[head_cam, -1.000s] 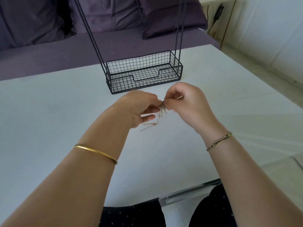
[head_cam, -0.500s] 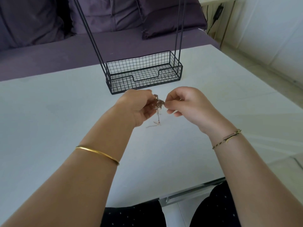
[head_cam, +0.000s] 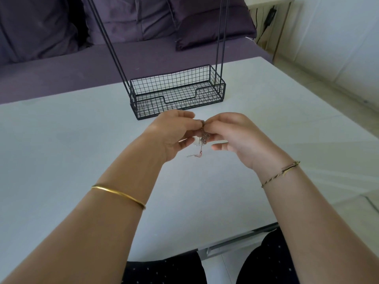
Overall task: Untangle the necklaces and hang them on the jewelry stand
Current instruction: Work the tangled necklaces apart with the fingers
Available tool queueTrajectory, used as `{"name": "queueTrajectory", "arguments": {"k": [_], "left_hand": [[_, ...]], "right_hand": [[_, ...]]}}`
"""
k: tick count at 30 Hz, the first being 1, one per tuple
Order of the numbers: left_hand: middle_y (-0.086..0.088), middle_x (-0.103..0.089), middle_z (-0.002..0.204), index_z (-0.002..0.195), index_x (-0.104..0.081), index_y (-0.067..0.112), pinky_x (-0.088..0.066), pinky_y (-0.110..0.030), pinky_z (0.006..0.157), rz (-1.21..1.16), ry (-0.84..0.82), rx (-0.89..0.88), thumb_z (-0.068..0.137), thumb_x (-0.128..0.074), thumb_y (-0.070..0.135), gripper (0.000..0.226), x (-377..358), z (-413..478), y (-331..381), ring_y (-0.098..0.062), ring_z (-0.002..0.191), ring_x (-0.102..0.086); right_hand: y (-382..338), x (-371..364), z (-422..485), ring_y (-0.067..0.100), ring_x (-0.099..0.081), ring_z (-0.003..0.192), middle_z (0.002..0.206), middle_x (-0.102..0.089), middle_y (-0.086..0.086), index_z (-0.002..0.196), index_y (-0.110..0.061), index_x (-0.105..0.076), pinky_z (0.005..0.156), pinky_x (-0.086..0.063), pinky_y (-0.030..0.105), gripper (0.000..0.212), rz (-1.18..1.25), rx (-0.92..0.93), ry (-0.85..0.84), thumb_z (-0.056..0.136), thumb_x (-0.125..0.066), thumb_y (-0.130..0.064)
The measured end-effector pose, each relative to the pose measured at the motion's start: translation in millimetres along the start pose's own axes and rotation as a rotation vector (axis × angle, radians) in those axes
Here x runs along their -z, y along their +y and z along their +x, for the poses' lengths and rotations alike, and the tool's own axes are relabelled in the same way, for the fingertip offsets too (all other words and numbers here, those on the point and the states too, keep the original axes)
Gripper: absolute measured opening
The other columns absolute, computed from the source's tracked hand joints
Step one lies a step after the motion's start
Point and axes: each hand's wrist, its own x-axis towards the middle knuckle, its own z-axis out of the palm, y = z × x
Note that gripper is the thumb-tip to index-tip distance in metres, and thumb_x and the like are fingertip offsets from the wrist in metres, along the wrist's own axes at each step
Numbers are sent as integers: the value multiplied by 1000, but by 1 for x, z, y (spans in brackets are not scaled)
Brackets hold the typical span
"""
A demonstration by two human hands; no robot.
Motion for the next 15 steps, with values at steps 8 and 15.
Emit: {"name": "queueTrajectory", "arguments": {"k": [8, 15], "left_hand": [[-2, -65, 80, 84, -53, 17, -45, -25, 69, 63, 26, -59, 84, -63, -4, 23, 2, 2, -1, -11, 66, -57], [-4, -64, 77, 85, -60, 15, -43, -23, 64, 255, -15, -96, 84, -64, -3, 18, 3, 2, -2, -12, 68, -57]], "right_hand": [[1, 0, -2, 15, -54, 70, 74, -63, 6, 72, -15, -63, 67, -43, 28, 13, -136, 89, 29, 82, -66, -8], [4, 6, 3, -6, -53, 55, 71, -65, -6, 73, -19, -65, 54, -40, 8, 16, -139, 231, 150, 82, -67, -6]]}}
